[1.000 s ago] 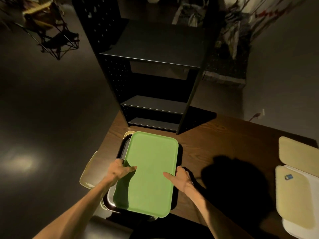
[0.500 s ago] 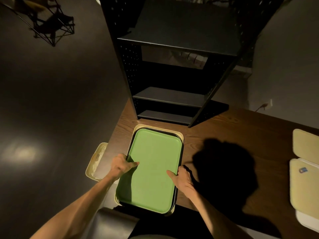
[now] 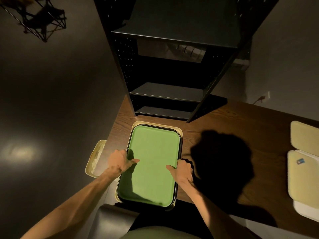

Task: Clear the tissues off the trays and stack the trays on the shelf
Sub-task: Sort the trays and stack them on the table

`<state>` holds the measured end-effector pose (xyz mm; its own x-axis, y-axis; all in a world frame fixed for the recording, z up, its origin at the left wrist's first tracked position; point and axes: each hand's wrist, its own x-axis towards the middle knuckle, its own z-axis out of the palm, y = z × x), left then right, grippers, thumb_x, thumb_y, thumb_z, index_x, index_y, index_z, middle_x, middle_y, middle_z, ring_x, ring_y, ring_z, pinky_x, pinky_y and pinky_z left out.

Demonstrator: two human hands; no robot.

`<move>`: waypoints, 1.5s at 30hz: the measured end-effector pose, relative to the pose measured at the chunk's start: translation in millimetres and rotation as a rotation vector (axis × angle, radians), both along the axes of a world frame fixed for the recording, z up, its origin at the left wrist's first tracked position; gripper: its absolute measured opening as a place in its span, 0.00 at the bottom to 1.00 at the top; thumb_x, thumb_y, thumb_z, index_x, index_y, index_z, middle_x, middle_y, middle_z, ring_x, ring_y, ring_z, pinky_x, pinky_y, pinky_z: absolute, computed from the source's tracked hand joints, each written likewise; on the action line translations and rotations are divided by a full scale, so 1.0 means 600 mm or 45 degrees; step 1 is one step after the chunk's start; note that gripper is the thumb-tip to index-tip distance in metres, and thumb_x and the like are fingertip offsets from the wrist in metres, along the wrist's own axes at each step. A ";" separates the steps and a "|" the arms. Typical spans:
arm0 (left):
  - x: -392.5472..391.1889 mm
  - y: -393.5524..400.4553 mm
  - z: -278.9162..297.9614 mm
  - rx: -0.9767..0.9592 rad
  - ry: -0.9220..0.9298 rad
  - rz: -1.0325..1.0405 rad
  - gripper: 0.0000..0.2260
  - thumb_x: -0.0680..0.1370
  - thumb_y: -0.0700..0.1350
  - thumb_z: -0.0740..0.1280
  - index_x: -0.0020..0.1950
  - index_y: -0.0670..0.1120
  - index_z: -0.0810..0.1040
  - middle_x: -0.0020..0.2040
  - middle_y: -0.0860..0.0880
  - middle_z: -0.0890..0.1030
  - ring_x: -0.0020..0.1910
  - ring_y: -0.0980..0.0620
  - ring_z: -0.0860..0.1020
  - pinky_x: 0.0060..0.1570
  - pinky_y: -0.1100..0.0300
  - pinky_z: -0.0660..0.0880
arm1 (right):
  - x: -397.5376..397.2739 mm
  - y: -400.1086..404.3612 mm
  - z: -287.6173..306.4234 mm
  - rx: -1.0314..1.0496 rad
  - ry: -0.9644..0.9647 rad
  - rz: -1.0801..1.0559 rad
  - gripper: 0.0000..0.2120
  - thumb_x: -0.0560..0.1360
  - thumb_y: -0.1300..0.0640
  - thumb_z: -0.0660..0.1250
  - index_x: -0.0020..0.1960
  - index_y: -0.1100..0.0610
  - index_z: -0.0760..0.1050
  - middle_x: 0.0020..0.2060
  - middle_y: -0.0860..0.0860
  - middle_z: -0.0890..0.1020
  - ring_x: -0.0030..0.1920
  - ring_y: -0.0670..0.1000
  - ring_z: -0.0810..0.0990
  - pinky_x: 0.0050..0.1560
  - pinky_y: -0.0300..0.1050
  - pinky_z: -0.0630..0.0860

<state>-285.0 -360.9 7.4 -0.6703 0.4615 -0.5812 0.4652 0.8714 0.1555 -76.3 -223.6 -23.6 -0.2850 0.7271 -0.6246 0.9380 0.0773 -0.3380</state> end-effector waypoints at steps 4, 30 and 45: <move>0.007 0.015 0.006 0.053 0.205 -0.188 0.30 0.70 0.65 0.70 0.63 0.46 0.70 0.58 0.45 0.77 0.52 0.44 0.80 0.48 0.49 0.79 | 0.011 0.026 0.010 -0.030 0.033 -0.009 0.23 0.72 0.41 0.72 0.57 0.58 0.79 0.56 0.57 0.82 0.58 0.61 0.79 0.54 0.48 0.75; 0.277 0.331 0.084 0.666 -0.247 -0.291 0.15 0.76 0.44 0.70 0.62 0.44 0.76 0.58 0.44 0.75 0.49 0.48 0.81 0.53 0.59 0.76 | 0.272 0.300 0.119 -0.099 0.589 -0.151 0.20 0.77 0.51 0.70 0.66 0.57 0.73 0.59 0.52 0.81 0.60 0.52 0.80 0.58 0.44 0.75; 0.568 0.534 0.042 0.495 -0.592 -0.405 0.14 0.77 0.41 0.68 0.62 0.46 0.76 0.53 0.46 0.83 0.47 0.49 0.82 0.43 0.60 0.78 | 0.593 0.449 0.058 0.027 0.564 -0.655 0.18 0.76 0.50 0.71 0.63 0.54 0.75 0.56 0.51 0.83 0.59 0.54 0.80 0.63 0.50 0.75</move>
